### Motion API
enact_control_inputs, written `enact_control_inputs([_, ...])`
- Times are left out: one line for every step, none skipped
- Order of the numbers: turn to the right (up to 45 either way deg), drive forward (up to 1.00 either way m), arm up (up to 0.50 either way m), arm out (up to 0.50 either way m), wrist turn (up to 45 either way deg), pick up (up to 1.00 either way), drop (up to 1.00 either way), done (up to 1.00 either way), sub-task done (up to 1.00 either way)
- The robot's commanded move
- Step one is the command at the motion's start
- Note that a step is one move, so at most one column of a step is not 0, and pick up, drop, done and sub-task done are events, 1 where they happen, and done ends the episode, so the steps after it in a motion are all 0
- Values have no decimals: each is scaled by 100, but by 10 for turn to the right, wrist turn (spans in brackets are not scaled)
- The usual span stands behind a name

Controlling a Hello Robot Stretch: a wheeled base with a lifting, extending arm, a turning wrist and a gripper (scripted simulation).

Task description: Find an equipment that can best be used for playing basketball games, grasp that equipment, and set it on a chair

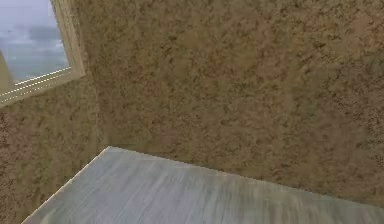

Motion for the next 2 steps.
enact_control_inputs([300, 0, 0, 0, 0, 0, 0, 0, 0])
enact_control_inputs([0, 5, 0, 0, 0, 0, 0, 0, 0])
